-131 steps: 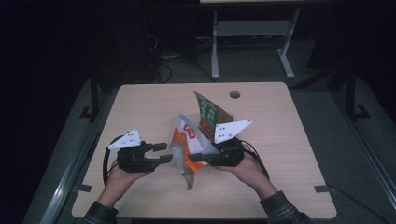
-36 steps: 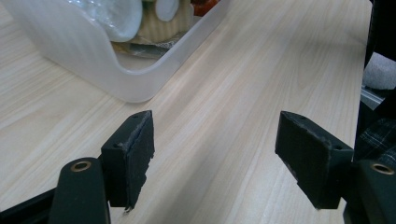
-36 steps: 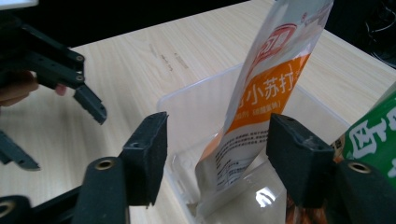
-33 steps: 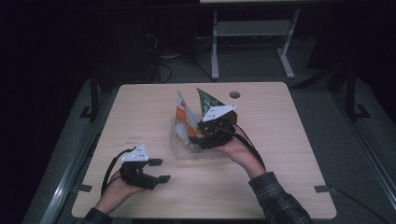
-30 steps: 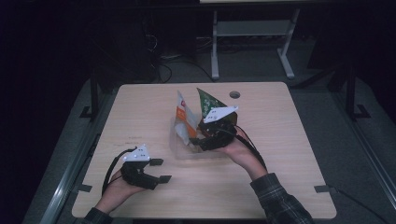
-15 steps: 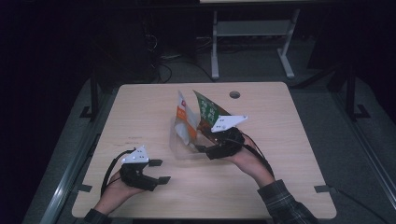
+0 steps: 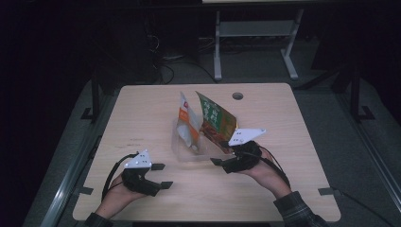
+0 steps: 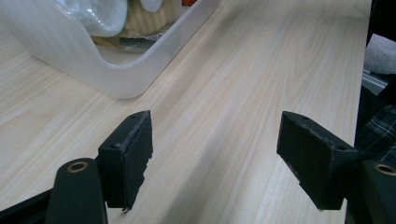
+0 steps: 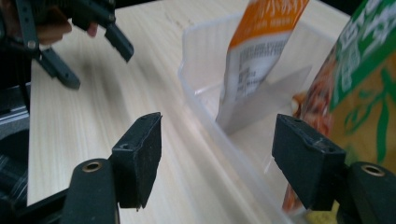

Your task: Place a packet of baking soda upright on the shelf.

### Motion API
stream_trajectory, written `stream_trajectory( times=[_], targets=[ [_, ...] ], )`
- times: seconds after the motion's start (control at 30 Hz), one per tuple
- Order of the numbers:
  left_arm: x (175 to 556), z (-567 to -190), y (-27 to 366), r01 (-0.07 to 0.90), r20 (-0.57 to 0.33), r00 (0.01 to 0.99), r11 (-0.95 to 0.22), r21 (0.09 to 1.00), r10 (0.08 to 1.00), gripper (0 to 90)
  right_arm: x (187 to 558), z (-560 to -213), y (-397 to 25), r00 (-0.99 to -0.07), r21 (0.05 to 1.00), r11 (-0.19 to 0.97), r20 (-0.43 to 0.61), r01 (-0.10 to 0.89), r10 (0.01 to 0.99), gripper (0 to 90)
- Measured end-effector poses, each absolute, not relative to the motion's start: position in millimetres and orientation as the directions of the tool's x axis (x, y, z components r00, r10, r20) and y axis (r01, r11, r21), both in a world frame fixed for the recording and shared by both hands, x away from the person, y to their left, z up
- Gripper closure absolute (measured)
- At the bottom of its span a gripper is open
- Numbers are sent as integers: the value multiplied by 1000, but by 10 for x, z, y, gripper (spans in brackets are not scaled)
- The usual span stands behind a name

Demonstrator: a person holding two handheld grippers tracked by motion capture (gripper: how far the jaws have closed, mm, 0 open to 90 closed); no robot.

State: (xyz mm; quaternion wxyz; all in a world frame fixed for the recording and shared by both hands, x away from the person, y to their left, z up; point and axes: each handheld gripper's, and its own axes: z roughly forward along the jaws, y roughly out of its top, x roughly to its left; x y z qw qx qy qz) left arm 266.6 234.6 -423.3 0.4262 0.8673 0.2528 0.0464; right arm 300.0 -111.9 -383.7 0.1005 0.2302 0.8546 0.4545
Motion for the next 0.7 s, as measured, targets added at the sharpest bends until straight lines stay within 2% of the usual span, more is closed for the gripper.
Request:
stream_trajectory(
  times=[0.37,0.7],
  targets=[
    [2645,-4263,2325,377,-112,884,-552,743,453,261,2860,-4016,-1306,-879,796,515,43,317,474,296],
    [2628,-4310,2292,350,-77,904,-623,700,421,251,2766,-4207,-1513,-862,768,538,35,347,506,279]
  ],
)
